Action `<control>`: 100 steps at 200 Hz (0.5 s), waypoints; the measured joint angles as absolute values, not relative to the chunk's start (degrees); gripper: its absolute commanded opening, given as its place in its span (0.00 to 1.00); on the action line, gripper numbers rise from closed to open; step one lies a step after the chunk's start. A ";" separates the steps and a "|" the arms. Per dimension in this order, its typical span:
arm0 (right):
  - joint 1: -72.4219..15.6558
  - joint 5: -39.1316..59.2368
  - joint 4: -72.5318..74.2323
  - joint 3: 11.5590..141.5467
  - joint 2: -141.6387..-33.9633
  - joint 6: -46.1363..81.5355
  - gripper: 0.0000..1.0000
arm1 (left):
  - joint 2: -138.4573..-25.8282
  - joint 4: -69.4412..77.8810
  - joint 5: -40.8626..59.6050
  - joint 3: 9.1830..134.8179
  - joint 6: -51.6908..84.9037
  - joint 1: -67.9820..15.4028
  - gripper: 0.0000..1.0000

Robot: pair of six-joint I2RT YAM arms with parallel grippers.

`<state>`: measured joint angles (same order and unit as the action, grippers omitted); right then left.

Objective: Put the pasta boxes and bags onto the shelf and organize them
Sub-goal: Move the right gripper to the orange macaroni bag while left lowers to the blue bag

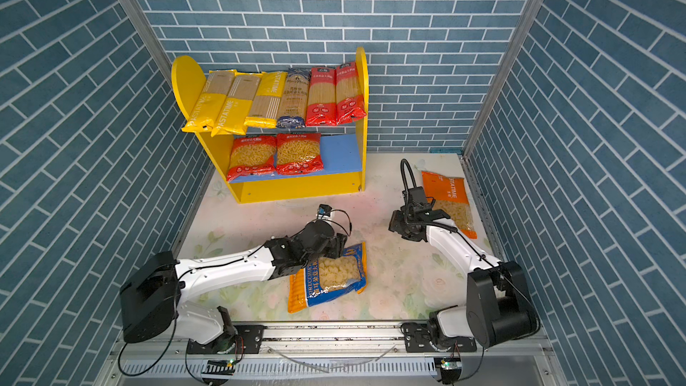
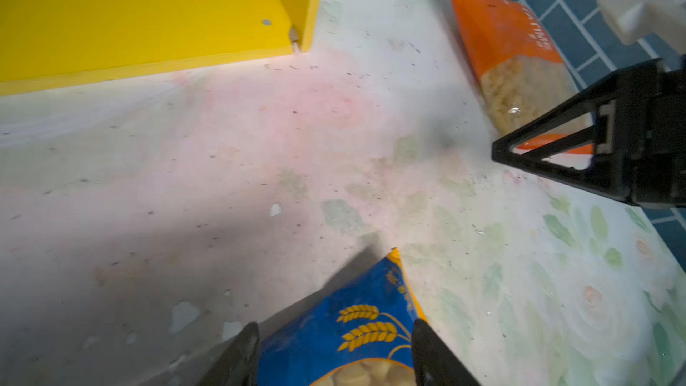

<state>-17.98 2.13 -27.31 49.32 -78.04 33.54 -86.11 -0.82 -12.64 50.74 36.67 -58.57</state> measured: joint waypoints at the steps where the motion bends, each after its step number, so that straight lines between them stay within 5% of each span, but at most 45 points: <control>1: -17.89 1.89 -27.55 49.32 -77.97 33.45 0.63 | -86.21 -0.80 -12.56 50.81 36.64 -58.61 0.65; 38: -10.72 -10.28 -32.64 51.09 -78.06 30.02 0.65 | -89.86 0.58 -8.93 52.05 36.51 -60.23 0.65; 100: -11.16 -25.43 -38.20 58.87 -92.55 24.99 0.63 | -90.35 2.26 -6.46 52.16 36.58 -60.40 0.67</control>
<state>-11.16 -25.43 -38.20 58.87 -92.55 24.99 -90.35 2.26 -6.46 52.16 36.58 -60.40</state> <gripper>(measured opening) 0.639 0.669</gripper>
